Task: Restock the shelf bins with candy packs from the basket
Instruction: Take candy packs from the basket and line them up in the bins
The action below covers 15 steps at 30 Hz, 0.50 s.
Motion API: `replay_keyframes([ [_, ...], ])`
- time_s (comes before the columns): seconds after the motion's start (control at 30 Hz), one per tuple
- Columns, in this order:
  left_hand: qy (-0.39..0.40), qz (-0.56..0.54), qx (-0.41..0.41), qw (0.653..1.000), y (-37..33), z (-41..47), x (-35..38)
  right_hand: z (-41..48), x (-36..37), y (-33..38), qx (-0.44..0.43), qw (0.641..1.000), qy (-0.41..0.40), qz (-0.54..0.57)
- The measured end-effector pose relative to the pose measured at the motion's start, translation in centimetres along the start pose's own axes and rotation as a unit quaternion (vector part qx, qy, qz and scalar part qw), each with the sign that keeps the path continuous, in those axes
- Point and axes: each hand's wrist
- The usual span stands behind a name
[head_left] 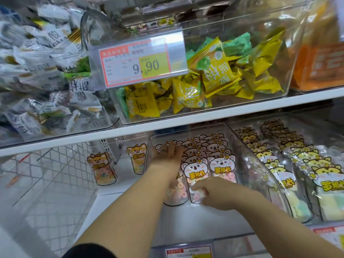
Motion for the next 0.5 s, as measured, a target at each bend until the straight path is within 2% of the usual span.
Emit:
replay_keyframes([
  [0.1, -0.002, -0.024, 0.001, 1.000, 0.4, -0.1, 0.3, 0.1, 0.0, -0.1, 0.000, 1.000, 0.002, 0.009],
  [0.23, 0.005, -0.003, 0.001, 1.000, 0.2, -0.7, 0.3, 0.1, -0.1, -0.2, 0.001, 1.000, 0.002, 0.020],
  [0.5, 0.015, 0.019, -0.051, 0.998, -0.4, -1.2, -0.1, -0.1, 0.1, -0.4, 0.013, 0.999, -0.001, 0.041],
])
Point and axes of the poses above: each hand's wrist, its own z-axis towards the middle knuckle, its own x-axis out of the palm, y = z × x, and after that the axes turned 11 degrees about y, right-handed
